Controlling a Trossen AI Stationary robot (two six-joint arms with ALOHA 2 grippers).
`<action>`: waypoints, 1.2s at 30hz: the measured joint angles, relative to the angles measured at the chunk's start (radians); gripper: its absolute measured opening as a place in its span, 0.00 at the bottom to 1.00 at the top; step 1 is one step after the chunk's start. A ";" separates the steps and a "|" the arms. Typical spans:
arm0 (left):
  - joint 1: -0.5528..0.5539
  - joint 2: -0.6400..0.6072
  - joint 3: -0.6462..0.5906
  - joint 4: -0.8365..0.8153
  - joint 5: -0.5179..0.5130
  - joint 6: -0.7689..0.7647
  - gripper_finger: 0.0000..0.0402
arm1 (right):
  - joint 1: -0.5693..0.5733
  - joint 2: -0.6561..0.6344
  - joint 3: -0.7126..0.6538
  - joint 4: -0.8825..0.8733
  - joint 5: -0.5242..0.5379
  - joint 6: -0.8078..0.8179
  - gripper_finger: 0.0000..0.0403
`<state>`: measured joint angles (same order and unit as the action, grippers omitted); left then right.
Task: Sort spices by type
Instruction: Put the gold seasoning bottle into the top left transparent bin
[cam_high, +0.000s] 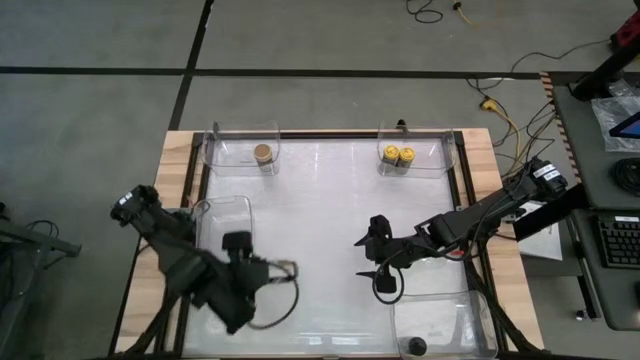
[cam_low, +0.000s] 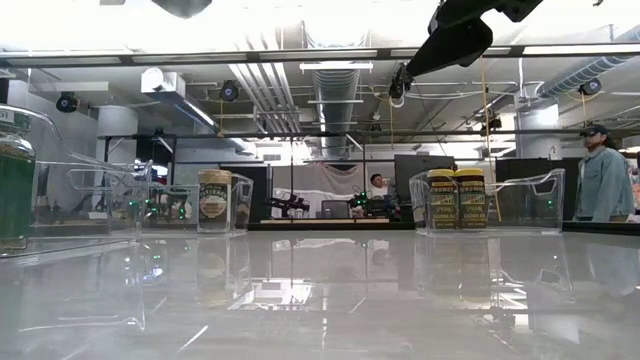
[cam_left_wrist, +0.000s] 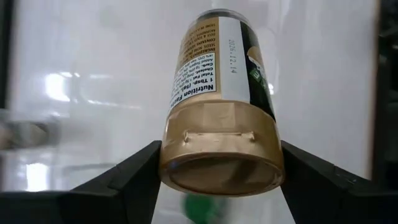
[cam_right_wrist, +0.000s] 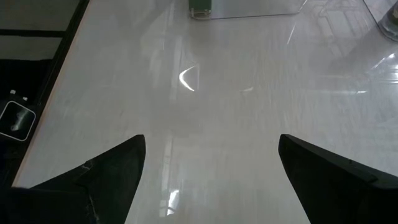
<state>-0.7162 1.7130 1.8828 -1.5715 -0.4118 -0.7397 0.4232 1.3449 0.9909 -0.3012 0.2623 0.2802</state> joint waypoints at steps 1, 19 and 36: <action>0.023 -0.011 0.000 0.000 -0.015 0.033 0.64 | 0.000 0.000 0.000 0.000 0.000 0.000 0.89; 0.686 -0.239 -0.007 -0.002 -0.059 0.594 0.64 | 0.000 0.000 0.000 -0.001 0.001 -0.037 0.89; 1.314 -0.198 -0.103 0.001 0.005 0.931 0.64 | -0.025 0.000 0.000 -0.001 0.001 -0.108 0.89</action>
<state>0.5974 1.5147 1.7803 -1.5701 -0.4065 0.1913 0.3985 1.3449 0.9909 -0.3023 0.2634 0.1719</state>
